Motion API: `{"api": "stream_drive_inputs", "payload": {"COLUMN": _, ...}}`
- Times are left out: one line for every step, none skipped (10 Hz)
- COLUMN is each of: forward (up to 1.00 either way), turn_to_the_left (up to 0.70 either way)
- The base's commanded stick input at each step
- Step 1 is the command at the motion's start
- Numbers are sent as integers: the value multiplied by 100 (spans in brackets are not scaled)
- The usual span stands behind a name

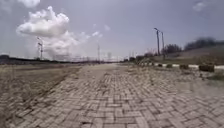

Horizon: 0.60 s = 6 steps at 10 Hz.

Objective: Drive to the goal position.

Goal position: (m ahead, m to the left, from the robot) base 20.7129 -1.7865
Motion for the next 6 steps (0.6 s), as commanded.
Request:
{"api": "stream_drive_inputs", "payload": {"forward": 85, "turn_to_the_left": 0}}
{"api": "stream_drive_inputs", "payload": {"forward": 85, "turn_to_the_left": 0}}
{"api": "stream_drive_inputs", "payload": {"forward": 85, "turn_to_the_left": 0}}
{"api": "stream_drive_inputs", "payload": {"forward": 85, "turn_to_the_left": 0}}
{"api": "stream_drive_inputs", "payload": {"forward": 85, "turn_to_the_left": 0}}
{"api": "stream_drive_inputs", "payload": {"forward": 85, "turn_to_the_left": 0}}
